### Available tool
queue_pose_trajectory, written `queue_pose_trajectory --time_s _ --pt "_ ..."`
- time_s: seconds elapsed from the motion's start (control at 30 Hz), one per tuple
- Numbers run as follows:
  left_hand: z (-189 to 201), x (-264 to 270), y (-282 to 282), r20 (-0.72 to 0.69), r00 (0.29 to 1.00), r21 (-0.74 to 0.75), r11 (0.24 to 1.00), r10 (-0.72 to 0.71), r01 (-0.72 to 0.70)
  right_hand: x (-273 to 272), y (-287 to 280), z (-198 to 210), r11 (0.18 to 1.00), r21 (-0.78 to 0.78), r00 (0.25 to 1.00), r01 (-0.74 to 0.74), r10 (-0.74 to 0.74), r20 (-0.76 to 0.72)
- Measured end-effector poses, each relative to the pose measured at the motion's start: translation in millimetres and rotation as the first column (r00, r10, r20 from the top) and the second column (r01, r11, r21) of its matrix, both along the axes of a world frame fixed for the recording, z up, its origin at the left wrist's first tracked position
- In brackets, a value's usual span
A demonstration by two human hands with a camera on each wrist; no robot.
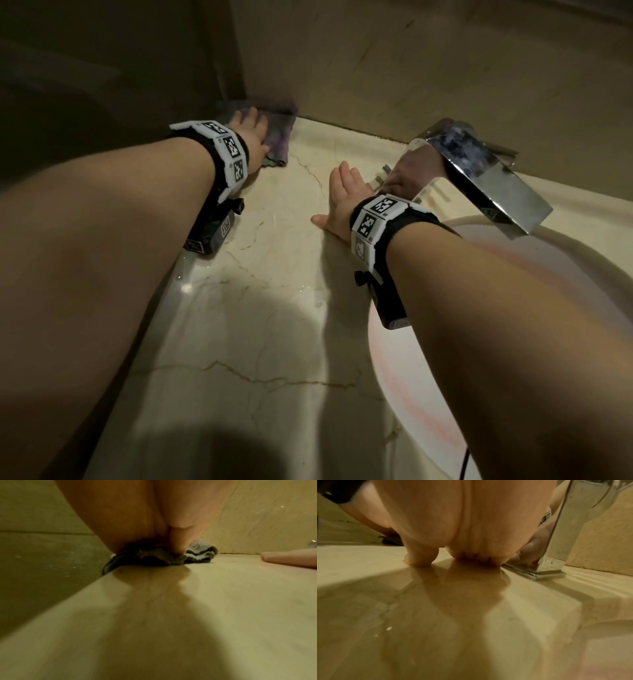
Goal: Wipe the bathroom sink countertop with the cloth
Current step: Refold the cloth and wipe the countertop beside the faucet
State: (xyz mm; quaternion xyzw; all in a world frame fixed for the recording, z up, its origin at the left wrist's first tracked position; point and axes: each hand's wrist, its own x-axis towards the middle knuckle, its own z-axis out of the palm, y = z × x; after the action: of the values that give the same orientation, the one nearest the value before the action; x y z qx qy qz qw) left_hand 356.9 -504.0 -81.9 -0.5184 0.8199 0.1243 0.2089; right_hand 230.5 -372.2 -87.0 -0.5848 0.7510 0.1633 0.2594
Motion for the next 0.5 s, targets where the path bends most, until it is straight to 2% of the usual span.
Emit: queue_pose_trajectory --time_s 0.13,0.27,0.5 --pt "0 15 24 0.058 0.998 0.027 0.999 -0.020 0.018 0 2 4 1.000 0.004 1.000 -0.002 0.002 -0.007" --pt "-3 29 50 0.087 0.996 0.081 0.996 0.028 -0.035 2 3 8 1.000 0.001 1.000 0.000 0.000 -0.016" --pt "-4 20 36 0.100 0.994 0.049 0.997 0.051 -0.056 3 4 6 1.000 -0.010 1.000 0.003 -0.003 0.002"
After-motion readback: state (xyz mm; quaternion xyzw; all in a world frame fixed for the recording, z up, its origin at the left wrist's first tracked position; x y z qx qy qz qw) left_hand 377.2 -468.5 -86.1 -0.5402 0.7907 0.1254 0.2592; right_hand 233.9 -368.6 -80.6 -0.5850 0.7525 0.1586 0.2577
